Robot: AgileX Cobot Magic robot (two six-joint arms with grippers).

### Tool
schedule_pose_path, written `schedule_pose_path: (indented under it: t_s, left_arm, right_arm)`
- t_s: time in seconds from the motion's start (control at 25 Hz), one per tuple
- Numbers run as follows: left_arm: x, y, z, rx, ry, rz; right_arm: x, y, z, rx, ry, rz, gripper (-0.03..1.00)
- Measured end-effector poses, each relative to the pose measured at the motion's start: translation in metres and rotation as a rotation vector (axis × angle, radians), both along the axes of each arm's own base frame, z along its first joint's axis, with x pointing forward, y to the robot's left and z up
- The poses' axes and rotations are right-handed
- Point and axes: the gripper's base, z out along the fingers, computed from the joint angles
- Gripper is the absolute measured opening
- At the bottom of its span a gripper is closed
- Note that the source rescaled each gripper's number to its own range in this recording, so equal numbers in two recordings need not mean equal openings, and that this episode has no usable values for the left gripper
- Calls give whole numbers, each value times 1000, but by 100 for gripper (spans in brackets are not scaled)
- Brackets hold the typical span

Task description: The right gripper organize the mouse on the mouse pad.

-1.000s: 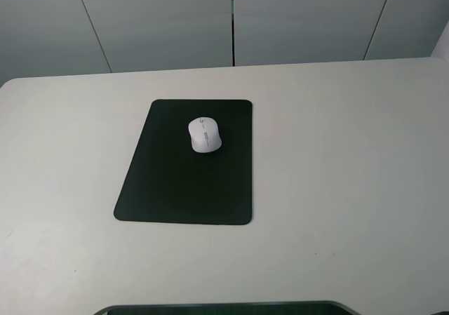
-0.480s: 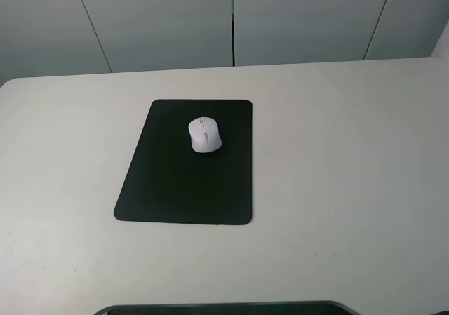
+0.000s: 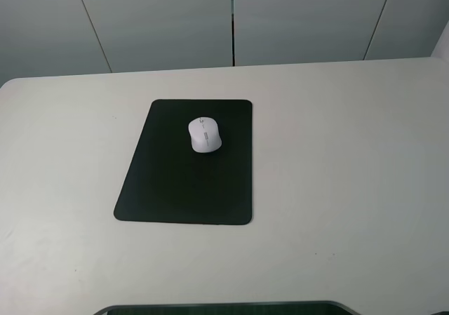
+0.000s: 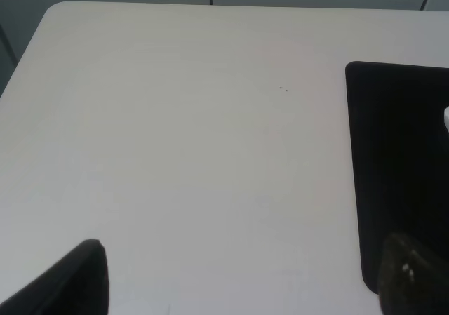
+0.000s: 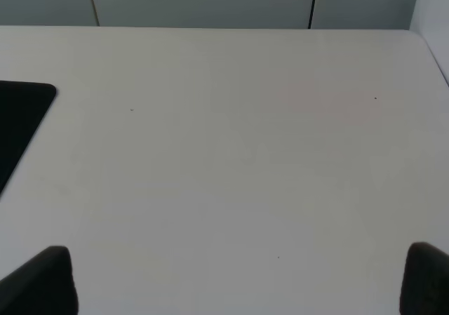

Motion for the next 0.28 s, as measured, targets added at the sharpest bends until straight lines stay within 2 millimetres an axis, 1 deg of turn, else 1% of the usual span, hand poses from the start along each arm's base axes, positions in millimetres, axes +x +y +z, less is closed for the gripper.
schedule_pose_path:
  t_s: [0.28]
  left_arm:
    - [0,0,0,0,0,0]
  right_arm:
    - [0,0,0,0,0,0,99]
